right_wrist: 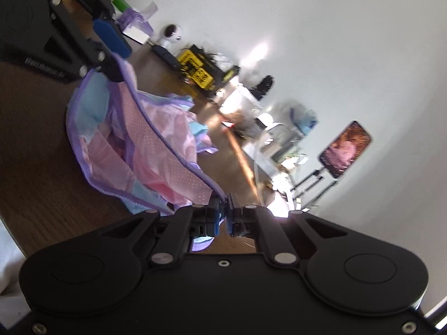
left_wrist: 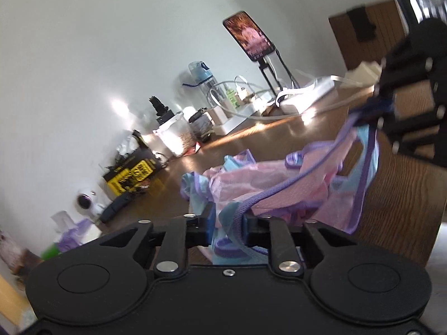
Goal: Fold clothes
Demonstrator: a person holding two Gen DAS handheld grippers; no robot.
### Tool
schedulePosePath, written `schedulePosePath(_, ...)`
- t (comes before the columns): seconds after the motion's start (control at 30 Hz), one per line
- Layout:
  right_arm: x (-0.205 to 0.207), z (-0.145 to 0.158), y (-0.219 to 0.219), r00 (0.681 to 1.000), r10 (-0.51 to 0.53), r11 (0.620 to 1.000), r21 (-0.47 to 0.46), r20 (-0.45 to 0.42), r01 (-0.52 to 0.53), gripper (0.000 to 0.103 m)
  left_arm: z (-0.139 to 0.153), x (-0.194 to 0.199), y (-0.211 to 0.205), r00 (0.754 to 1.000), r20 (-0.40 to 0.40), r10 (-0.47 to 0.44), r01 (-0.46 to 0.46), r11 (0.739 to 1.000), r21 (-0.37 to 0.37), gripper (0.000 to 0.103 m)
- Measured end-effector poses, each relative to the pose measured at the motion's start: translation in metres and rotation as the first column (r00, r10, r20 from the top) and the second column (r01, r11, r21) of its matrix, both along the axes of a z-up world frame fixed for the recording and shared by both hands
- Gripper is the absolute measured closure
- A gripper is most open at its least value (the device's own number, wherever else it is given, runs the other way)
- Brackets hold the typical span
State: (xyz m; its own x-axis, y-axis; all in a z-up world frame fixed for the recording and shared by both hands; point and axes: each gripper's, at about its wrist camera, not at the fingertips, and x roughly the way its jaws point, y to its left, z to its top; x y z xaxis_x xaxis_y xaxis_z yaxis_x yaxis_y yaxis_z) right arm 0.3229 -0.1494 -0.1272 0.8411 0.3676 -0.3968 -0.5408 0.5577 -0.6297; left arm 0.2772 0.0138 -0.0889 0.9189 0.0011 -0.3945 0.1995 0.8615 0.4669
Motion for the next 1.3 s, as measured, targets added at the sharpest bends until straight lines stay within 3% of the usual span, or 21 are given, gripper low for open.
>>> schedulePosePath(0.03, 0.012, 0.008, 0.001, 0.996, 0.038, 0.999, 0.016, -0.080, -0.037, 0.096, 0.006, 0.003, 0.005, 1.000, -0.006, -0.012, 0.012, 1.000, -0.014, 0.089)
schedulePosePath(0.1, 0.026, 0.022, 0.008, 0.990, 0.084, 0.996, 0.034, -0.110, -0.081, 0.096, 0.026, 0.015, 0.021, 0.999, -0.033, -0.025, 0.023, 0.998, -0.059, 0.089)
schedulePosePath(0.23, 0.077, 0.076, 0.041, 0.977, 0.207, 0.978, -0.001, -0.054, -0.207, 0.096, 0.077, 0.067, 0.066, 0.997, -0.059, 0.041, -0.048, 0.991, -0.124, 0.089)
schedulePosePath(0.37, 0.143, 0.129, 0.081, 0.976, 0.219, 0.976, 0.009, -0.020, -0.219, 0.096, 0.130, 0.137, 0.111, 0.988, -0.038, 0.149, -0.153, 0.975, -0.163, 0.089)
schedulePosePath(0.47, 0.207, 0.180, 0.129, 0.978, 0.191, 0.981, 0.012, 0.083, -0.192, 0.096, 0.171, 0.188, 0.128, 0.975, 0.057, 0.214, -0.208, 0.974, -0.084, 0.089)
schedulePosePath(0.57, 0.245, 0.227, 0.161, 0.966, 0.158, 0.986, 0.025, 0.205, -0.166, 0.096, 0.234, 0.240, 0.139, 0.946, 0.203, 0.254, -0.264, 0.964, 0.019, 0.089)
schedulePosePath(0.63, 0.266, 0.265, 0.177, 0.949, 0.122, 0.987, 0.064, 0.289, -0.146, 0.096, 0.266, 0.251, 0.141, 0.928, 0.266, 0.261, -0.280, 0.959, 0.037, 0.089)
schedulePosePath(0.67, 0.268, 0.282, 0.179, 0.938, 0.111, 0.986, 0.080, 0.328, -0.145, 0.096, 0.290, 0.251, 0.138, 0.910, 0.335, 0.245, -0.281, 0.958, 0.063, 0.089)
schedulePosePath(0.73, 0.266, 0.306, 0.179, 0.919, 0.095, 0.984, 0.105, 0.382, -0.145, 0.096, 0.314, 0.243, 0.132, 0.890, 0.399, 0.221, -0.276, 0.958, 0.083, 0.089)
schedulePosePath(0.87, 0.241, 0.339, 0.164, 0.866, 0.101, 0.978, 0.111, 0.489, -0.177, 0.096, 0.347, 0.201, 0.116, 0.844, 0.512, 0.162, -0.244, 0.965, 0.097, 0.089)
schedulePosePath(0.97, 0.210, 0.339, 0.141, 0.853, 0.124, 0.970, 0.120, 0.507, -0.212, 0.096, 0.335, 0.168, 0.105, 0.837, 0.530, 0.135, -0.233, 0.965, 0.122, 0.089)
schedulePosePath(1.07, 0.188, 0.320, 0.127, 0.867, 0.156, 0.966, 0.112, 0.473, -0.235, 0.096, 0.283, 0.132, 0.093, 0.867, 0.479, 0.134, -0.217, 0.969, 0.121, 0.089)
schedulePosePath(1.13, 0.168, 0.274, 0.114, 0.896, 0.205, 0.964, 0.080, 0.394, -0.255, 0.096, 0.214, 0.105, 0.083, 0.909, 0.392, 0.144, -0.203, 0.973, 0.113, 0.089)
schedulePosePath(1.2, 0.148, 0.218, 0.103, 0.924, 0.245, 0.961, 0.055, 0.294, -0.273, 0.096, 0.156, 0.086, 0.074, 0.932, 0.326, 0.161, -0.207, 0.972, 0.113, 0.089)
schedulePosePath(1.3, 0.123, 0.128, 0.093, 0.951, 0.282, 0.958, 0.012, 0.128, -0.286, 0.096, 0.039, 0.051, 0.060, 0.968, 0.125, 0.218, -0.227, 0.972, 0.055, 0.089)
